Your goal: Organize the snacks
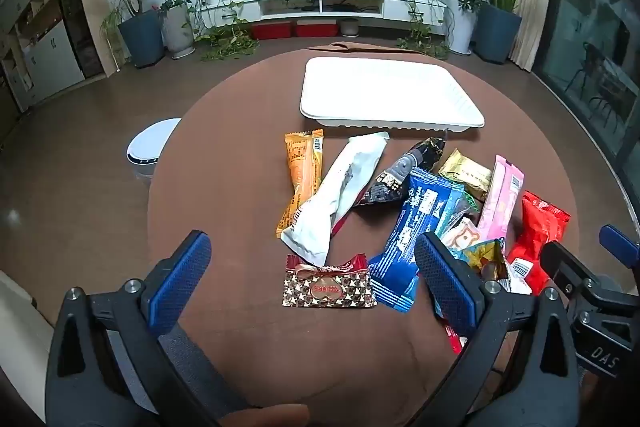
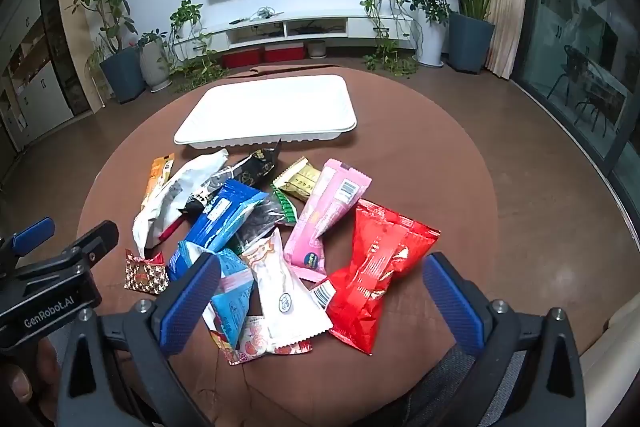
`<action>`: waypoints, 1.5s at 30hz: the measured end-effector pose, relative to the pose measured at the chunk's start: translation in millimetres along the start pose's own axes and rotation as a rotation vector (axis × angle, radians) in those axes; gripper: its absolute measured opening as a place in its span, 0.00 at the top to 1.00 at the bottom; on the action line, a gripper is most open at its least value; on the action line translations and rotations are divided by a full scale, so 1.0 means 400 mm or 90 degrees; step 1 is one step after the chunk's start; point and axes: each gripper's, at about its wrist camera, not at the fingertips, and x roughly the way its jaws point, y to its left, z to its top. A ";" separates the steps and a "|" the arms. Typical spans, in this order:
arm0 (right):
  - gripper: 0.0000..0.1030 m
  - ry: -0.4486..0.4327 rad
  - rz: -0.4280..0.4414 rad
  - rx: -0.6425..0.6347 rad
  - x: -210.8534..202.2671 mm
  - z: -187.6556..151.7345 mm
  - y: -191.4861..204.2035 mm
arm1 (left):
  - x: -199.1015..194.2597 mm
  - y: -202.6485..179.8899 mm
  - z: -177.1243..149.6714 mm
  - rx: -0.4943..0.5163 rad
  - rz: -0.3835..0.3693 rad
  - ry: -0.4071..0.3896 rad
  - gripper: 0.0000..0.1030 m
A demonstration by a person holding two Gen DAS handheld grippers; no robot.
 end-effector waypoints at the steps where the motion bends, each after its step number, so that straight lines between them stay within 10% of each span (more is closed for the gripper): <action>1: 0.00 0.002 -0.001 -0.001 0.001 0.000 0.000 | 0.000 0.001 0.000 -0.001 -0.001 0.000 0.00; 45: 0.00 0.014 0.005 -0.001 0.034 -0.019 0.017 | 0.004 -0.002 -0.006 0.001 0.002 0.001 0.00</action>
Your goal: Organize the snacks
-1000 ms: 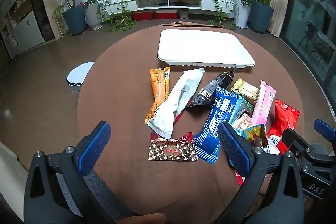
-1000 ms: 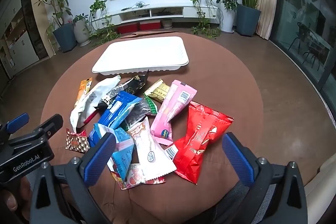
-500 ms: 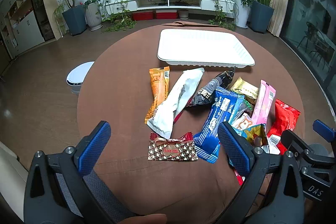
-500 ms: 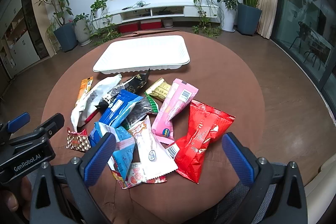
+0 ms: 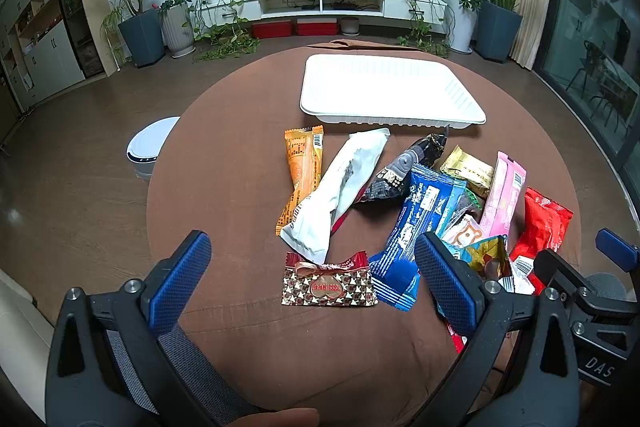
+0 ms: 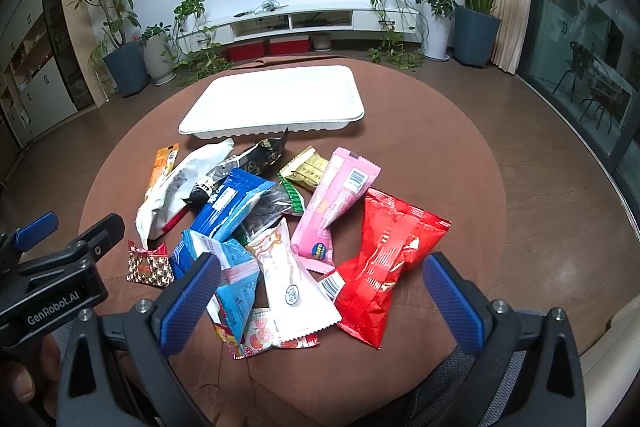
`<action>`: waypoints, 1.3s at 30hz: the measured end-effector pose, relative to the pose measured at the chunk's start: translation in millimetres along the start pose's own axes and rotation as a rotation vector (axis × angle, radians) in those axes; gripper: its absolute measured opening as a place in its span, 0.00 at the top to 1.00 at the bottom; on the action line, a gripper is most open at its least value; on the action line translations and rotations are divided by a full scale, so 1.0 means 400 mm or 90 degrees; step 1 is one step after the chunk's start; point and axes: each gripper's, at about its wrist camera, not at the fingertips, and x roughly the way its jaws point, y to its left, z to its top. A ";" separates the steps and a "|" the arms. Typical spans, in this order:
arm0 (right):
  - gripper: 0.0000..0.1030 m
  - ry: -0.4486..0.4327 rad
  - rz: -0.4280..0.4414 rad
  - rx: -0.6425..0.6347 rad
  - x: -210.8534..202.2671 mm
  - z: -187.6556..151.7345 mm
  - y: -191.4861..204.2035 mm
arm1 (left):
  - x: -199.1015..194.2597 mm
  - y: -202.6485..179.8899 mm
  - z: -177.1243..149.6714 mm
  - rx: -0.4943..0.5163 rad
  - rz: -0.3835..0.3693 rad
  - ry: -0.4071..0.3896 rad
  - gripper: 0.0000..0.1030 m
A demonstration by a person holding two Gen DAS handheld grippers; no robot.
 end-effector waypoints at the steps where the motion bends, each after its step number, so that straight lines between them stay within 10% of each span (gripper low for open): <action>1: 0.00 0.000 0.000 0.001 -0.003 0.002 -0.001 | 0.000 0.000 0.000 0.000 0.000 0.000 0.00; 39: 0.00 0.005 0.001 0.001 -0.001 0.006 -0.001 | 0.007 -0.002 -0.007 0.000 0.001 0.001 0.00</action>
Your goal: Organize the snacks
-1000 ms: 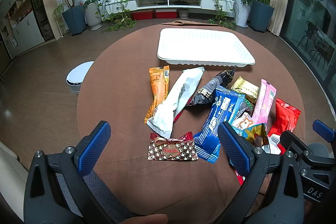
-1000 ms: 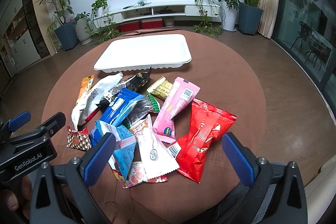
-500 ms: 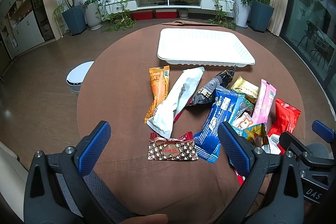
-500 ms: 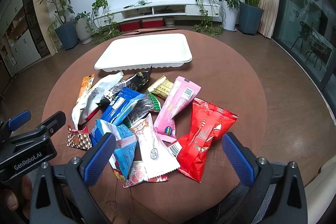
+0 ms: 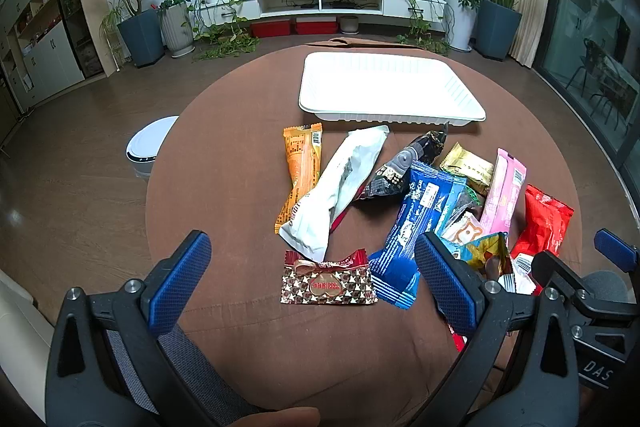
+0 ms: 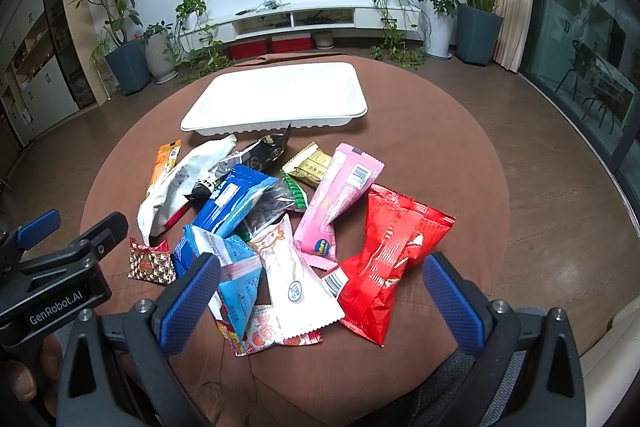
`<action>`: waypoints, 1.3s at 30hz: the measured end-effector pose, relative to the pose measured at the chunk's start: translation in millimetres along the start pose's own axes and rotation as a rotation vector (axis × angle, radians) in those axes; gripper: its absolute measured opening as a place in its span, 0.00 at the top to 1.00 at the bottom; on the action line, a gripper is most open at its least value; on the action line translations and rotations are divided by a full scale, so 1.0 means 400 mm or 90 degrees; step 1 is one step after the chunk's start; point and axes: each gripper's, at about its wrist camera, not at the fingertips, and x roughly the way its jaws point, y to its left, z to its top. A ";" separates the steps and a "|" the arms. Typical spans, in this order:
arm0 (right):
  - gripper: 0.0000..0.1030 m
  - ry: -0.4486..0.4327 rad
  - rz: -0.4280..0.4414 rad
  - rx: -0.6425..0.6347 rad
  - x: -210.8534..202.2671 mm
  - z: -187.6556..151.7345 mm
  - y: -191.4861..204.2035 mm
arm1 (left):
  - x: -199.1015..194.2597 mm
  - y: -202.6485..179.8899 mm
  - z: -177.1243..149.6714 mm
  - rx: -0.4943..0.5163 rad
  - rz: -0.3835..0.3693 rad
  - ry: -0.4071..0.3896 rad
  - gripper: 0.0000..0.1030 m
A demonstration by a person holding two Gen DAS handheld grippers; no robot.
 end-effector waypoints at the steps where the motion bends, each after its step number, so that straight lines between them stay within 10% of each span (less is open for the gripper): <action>1: 0.00 0.000 0.000 0.000 -0.003 0.002 -0.002 | 0.000 0.000 0.000 0.000 0.000 0.000 0.00; 15: 0.00 0.003 0.006 0.001 -0.001 -0.004 0.005 | 0.008 0.009 -0.012 -0.008 -0.004 -0.001 0.00; 19: 0.00 0.001 0.026 0.012 -0.002 -0.014 0.007 | 0.017 0.067 -0.020 -0.072 -0.092 -0.008 0.00; 24: 0.00 -0.023 0.069 0.022 -0.032 -0.015 -0.003 | 0.021 0.083 -0.038 0.017 -0.104 -0.041 0.00; 32: 0.00 -0.107 0.180 0.070 -0.121 -0.022 -0.078 | 0.073 0.172 -0.091 -0.048 -0.029 0.097 0.00; 39: 0.00 -0.077 0.258 0.108 -0.131 -0.047 -0.124 | 0.096 0.167 -0.114 -0.062 -0.097 0.144 0.01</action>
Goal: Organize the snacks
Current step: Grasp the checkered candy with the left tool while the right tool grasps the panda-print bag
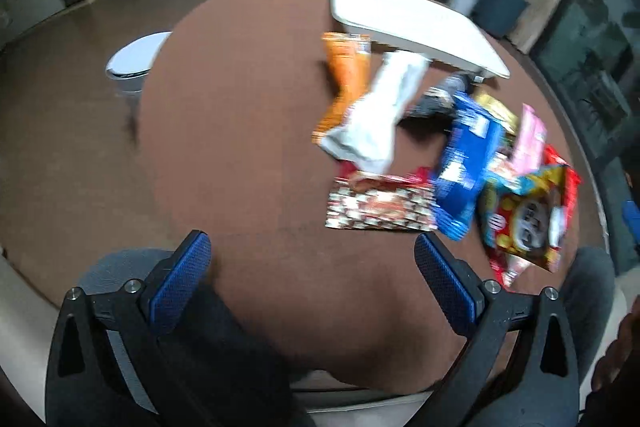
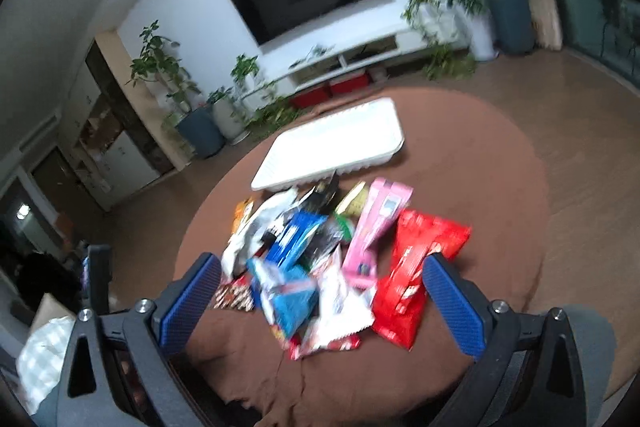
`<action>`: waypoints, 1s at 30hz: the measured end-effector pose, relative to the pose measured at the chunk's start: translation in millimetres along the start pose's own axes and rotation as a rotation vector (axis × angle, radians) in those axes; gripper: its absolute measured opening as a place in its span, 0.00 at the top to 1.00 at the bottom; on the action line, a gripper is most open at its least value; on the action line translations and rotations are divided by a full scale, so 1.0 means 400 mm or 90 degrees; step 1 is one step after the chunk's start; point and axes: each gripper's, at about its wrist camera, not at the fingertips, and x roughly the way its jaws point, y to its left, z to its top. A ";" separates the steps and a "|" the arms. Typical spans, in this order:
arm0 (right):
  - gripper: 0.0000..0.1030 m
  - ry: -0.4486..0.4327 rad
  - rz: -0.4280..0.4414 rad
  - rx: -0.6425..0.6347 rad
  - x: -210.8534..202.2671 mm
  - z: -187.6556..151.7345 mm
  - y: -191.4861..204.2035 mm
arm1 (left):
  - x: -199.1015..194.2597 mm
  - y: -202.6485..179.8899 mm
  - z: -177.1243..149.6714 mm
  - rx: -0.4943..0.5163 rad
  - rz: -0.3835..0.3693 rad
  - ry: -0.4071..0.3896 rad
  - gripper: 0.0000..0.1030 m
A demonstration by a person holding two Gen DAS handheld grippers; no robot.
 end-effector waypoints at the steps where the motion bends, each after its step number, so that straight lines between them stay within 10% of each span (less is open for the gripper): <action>1: 0.00 0.029 0.020 -0.002 0.007 -0.004 -0.003 | -0.005 -0.012 -0.004 0.015 -0.019 -0.007 0.01; 8: 0.11 0.069 0.025 0.001 0.005 0.003 -0.043 | -0.065 -0.142 0.016 0.304 -0.091 -0.104 0.12; 12: 0.11 0.061 0.014 -0.011 -0.006 0.007 -0.047 | -0.048 -0.199 0.014 0.542 -0.088 -0.088 0.28; 19: 0.11 0.074 0.031 -0.024 0.000 0.014 -0.039 | 0.027 -0.207 0.006 0.774 -0.141 0.007 0.33; 27: 0.11 0.088 0.039 -0.027 0.020 0.013 -0.037 | 0.119 -0.178 0.032 0.812 -0.161 0.111 0.41; 30: 0.11 0.092 0.041 -0.028 0.029 0.013 -0.040 | 0.136 -0.167 0.048 0.791 -0.220 0.183 0.65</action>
